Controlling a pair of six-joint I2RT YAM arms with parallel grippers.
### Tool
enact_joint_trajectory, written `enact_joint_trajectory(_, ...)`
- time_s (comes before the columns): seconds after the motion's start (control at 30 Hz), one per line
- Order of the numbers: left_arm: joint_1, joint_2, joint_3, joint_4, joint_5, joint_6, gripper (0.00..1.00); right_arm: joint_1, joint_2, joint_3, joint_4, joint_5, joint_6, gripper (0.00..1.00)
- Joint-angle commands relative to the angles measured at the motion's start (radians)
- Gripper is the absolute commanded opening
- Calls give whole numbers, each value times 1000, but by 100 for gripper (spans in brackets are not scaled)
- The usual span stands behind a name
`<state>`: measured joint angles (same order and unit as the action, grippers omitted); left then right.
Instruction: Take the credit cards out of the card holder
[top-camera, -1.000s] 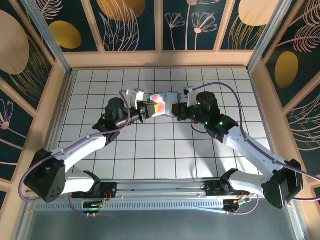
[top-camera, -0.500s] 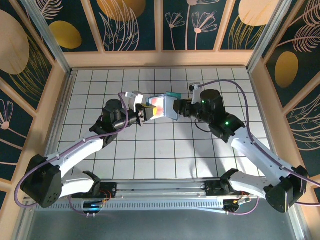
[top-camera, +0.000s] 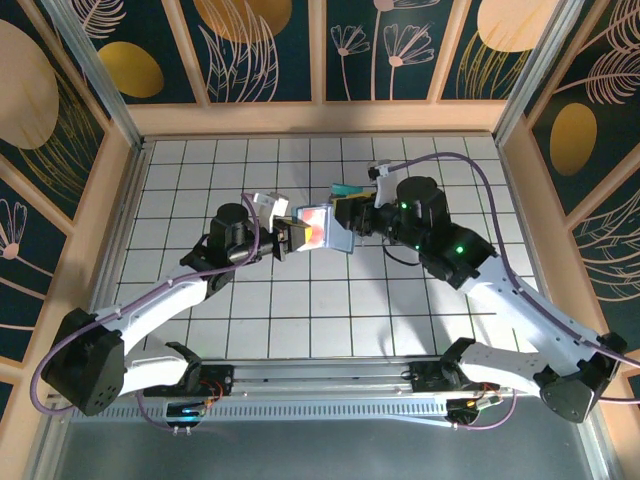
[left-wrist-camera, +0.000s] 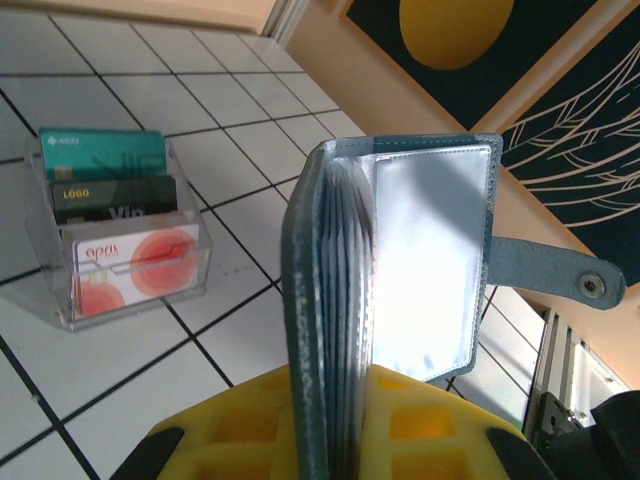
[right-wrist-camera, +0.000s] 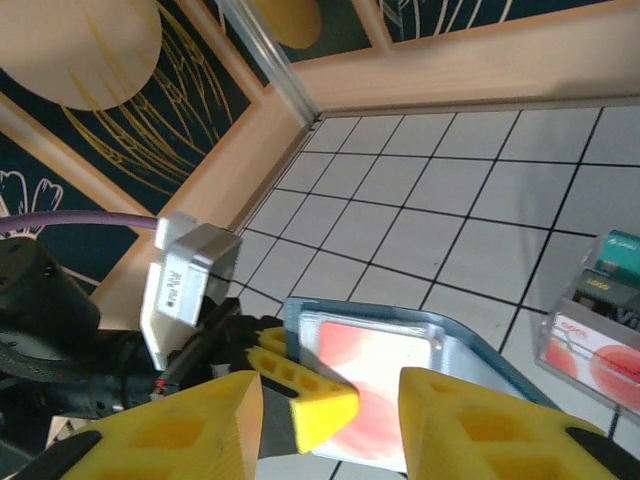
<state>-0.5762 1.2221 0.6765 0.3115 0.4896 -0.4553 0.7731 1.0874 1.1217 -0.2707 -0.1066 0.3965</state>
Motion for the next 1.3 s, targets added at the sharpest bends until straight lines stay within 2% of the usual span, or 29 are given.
enact_joint_trajectory(0.0,3,-7,-30,76,26,-43,0,17,58,7,-28,-25,44,37)
enact_joint_trajectory(0.33,-9,10,-111,202,62,-150,0,19,166,-97,0,-79,186,29)
enact_joint_trajectory(0.57,-37,15,-139,259,44,-203,0,-17,164,-171,12,-91,231,27)
enact_joint_trajectory(0.73,-67,49,-151,303,43,-235,1,-63,141,-252,51,-126,250,15)
enact_joint_trajectory(0.93,-101,121,-184,420,43,-305,1,-84,132,-303,39,-106,267,11)
enact_joint_trajectory(1.17,-103,185,-224,556,56,-390,0,-88,165,-340,44,-94,285,10)
enact_joint_trajectory(1.27,-103,211,-226,561,55,-398,0,-89,184,-348,40,-79,286,10)
